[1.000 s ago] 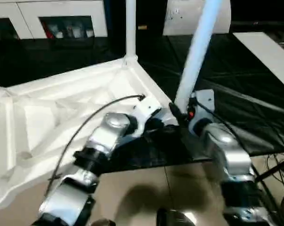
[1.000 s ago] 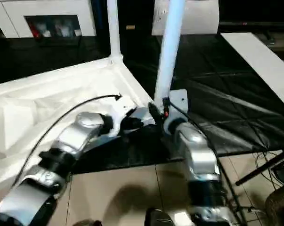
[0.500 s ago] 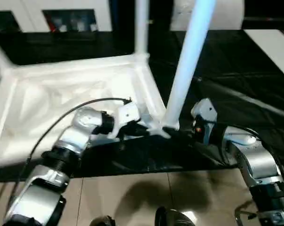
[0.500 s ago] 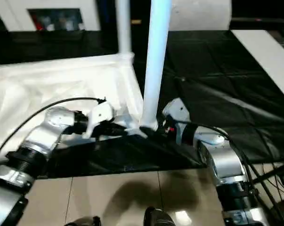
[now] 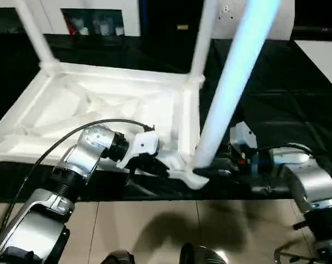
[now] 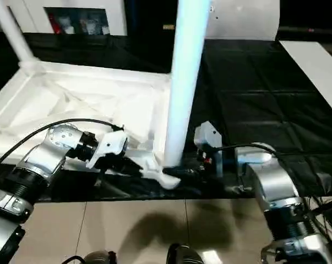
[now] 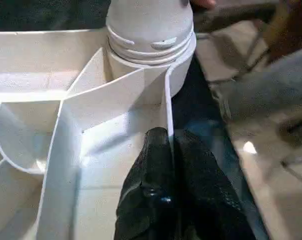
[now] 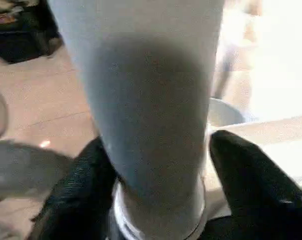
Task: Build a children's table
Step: Rotate leg to tighten
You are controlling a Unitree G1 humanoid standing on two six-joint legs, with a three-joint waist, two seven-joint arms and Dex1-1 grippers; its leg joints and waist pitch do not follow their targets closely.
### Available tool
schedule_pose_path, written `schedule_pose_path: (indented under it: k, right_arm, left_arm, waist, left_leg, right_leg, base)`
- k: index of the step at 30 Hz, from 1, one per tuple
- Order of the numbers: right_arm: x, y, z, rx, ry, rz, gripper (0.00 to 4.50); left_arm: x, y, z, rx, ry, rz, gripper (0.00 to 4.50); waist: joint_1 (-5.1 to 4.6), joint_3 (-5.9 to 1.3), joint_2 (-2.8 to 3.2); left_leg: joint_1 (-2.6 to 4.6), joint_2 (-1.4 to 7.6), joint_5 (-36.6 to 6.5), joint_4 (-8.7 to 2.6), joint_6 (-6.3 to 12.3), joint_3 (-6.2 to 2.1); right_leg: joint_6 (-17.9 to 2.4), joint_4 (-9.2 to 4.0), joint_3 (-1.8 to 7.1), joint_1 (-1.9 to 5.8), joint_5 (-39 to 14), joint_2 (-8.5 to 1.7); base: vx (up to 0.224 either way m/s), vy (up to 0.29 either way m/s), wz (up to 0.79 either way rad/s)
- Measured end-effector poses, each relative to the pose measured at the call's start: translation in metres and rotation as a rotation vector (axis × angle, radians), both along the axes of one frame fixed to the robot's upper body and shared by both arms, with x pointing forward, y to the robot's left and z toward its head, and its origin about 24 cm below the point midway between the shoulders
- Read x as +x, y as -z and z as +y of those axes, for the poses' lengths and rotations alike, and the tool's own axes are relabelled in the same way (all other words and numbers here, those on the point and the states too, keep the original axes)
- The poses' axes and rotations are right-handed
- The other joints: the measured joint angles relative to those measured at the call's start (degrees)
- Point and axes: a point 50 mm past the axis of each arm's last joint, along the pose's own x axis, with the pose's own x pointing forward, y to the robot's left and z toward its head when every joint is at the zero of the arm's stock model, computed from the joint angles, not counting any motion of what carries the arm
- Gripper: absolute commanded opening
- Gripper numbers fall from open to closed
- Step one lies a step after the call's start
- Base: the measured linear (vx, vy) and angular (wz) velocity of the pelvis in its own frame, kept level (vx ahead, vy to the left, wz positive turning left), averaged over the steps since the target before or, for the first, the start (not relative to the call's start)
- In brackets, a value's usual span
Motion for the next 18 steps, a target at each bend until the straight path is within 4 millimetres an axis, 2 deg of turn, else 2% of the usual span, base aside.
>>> schedule_pose_path:
  k: [4, 6, 11, 18]
  right_arm:
    - [-0.0030, 0.0005, 0.0017, 0.001, -0.066, 0.038, 2.57]
    - [-0.0038, 0.0004, 0.0009, -0.005, -0.085, 0.054, 2.24]
    - [-0.0040, -0.0004, 0.0009, -0.019, -0.105, 0.064, 2.02]
    - [-0.0036, -0.0007, 0.0007, -0.025, -0.108, 0.072, 1.97]
  left_arm:
    - [-0.0009, -0.0004, 0.0004, 0.012, 0.035, 0.009, 0.00]
    - [-0.0013, -0.0006, 0.0003, 0.016, 0.047, 0.011, 0.00]
    - [-0.0015, -0.0005, -0.0002, 0.023, 0.063, 0.012, 0.00]
    - [-0.0014, 0.0004, -0.0005, 0.016, 0.068, 0.011, 0.00]
  waist:
    - [0.45, -0.05, -0.11]
    - [0.49, -0.07, -0.16]
    - [0.64, -0.10, -0.21]
    - [0.79, -0.10, -0.22]
  left_leg:
    - [-0.03, 0.01, 0.00, 0.16, -0.01, 0.01]
    - [-0.05, 0.01, -0.01, 0.22, -0.02, 0.01]
    - [-0.10, 0.01, -0.01, 0.27, -0.02, 0.01]
    - [-0.10, 0.01, -0.01, 0.26, -0.02, 0.01]
  right_leg:
    - [-0.02, 0.00, 0.03, 0.01, 0.05, 0.00]
    - [-0.03, 0.00, 0.06, 0.01, 0.07, 0.00]
    - [-0.02, 0.01, 0.06, 0.02, 0.09, 0.00]
    - [-0.01, 0.01, 0.06, 0.03, 0.09, 0.00]
  base:
    - [0.000, 0.000, 0.00]
    - [0.000, 0.000, 0.00]
    - [0.000, 0.000, 0.00]
    - [0.000, 0.000, 0.00]
